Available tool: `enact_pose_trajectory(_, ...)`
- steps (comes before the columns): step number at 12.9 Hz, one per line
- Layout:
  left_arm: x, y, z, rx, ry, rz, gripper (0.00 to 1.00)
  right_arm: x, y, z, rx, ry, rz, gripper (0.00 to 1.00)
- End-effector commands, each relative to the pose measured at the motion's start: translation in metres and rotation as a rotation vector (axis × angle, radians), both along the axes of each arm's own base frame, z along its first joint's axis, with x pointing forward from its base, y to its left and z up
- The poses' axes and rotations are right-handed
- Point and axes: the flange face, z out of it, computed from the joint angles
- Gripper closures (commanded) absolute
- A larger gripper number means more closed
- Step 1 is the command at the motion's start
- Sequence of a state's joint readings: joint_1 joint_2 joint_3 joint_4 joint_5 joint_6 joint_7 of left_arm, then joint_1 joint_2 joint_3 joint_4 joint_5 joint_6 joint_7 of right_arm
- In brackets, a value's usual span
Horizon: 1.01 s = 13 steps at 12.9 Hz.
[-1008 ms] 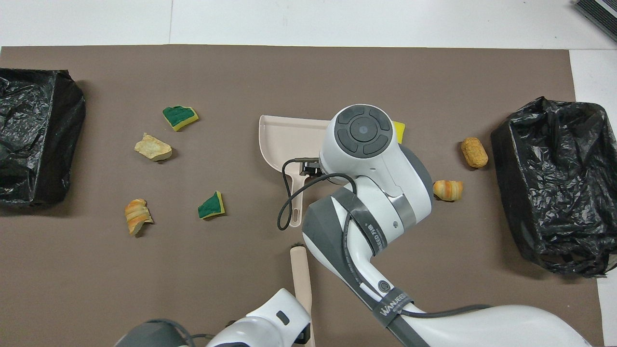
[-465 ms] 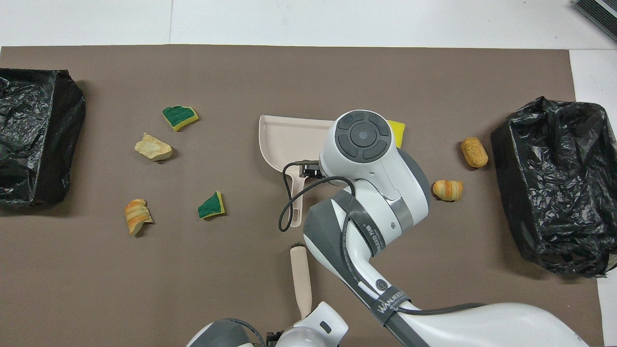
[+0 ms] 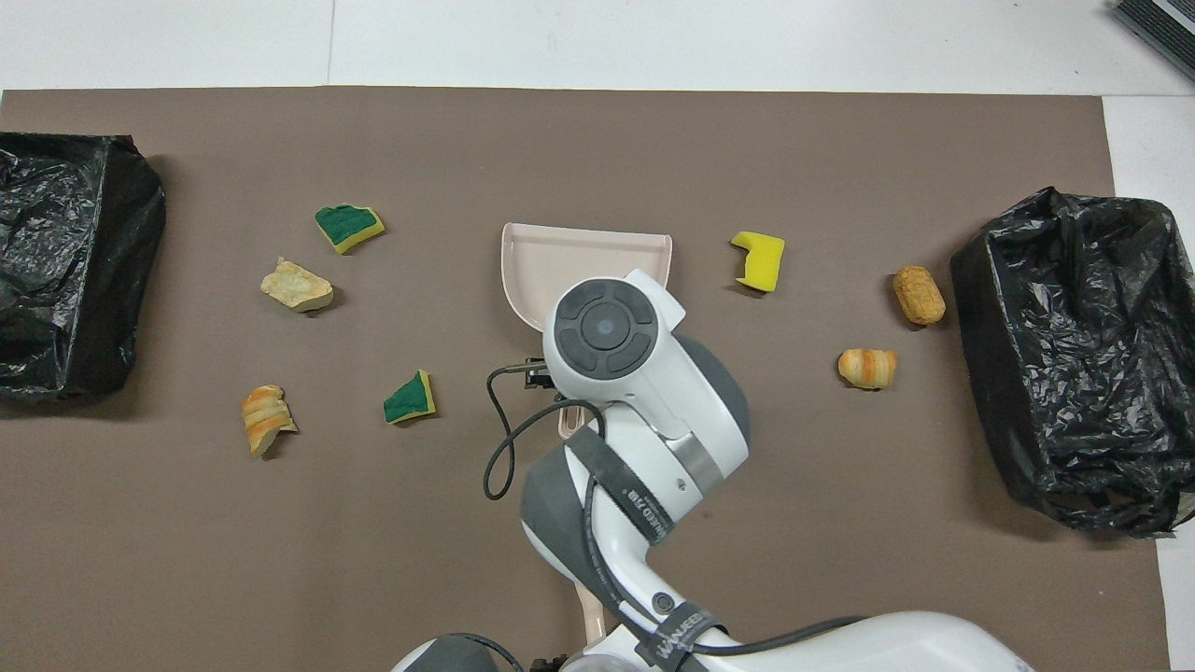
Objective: Sweep and dump trash in bin
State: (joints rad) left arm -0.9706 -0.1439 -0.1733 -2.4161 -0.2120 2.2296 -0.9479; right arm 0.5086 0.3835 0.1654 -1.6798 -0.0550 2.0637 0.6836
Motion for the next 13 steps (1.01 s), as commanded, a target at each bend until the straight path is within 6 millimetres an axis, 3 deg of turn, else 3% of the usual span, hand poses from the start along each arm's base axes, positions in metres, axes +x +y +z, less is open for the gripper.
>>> enact_pose_trajectory(1, -0.002, -0.002, -0.005, -0.001, 0.011, 0.018, 0.14, -0.003, 0.010, -0.019, 0.004, 0.000, -0.035, 0.00)
enact_pose_trajectory(2, -0.002, -0.002, -0.008, 0.004, 0.015, 0.018, 0.16, -0.003, 0.011, -0.023, 0.000, 0.004, -0.024, 0.00)
enact_pose_trajectory(4, -0.003, -0.003, -0.014, 0.015, 0.021, 0.017, 0.30, -0.008, 0.007, -0.030, -0.014, 0.019, -0.017, 0.00)
enact_pose_trajectory(5, -0.003, -0.002, -0.015, 0.020, 0.025, 0.008, 0.50, -0.011, 0.005, -0.032, -0.019, 0.024, -0.015, 0.10)
enact_pose_trajectory(8, -0.002, 0.000, -0.017, 0.034, 0.034, 0.002, 1.00, -0.012, 0.004, -0.034, -0.024, 0.030, 0.013, 0.78)
enact_pose_trajectory(9, 0.001, 0.003, -0.017, 0.045, 0.041, 0.006, 1.00, -0.010, 0.004, -0.031, -0.022, 0.028, 0.011, 0.97)
enact_pose_trajectory(13, 0.039, 0.031, 0.012, 0.118, 0.083, 0.016, 1.00, 0.006, -0.004, -0.013, -0.006, -0.005, -0.007, 1.00)
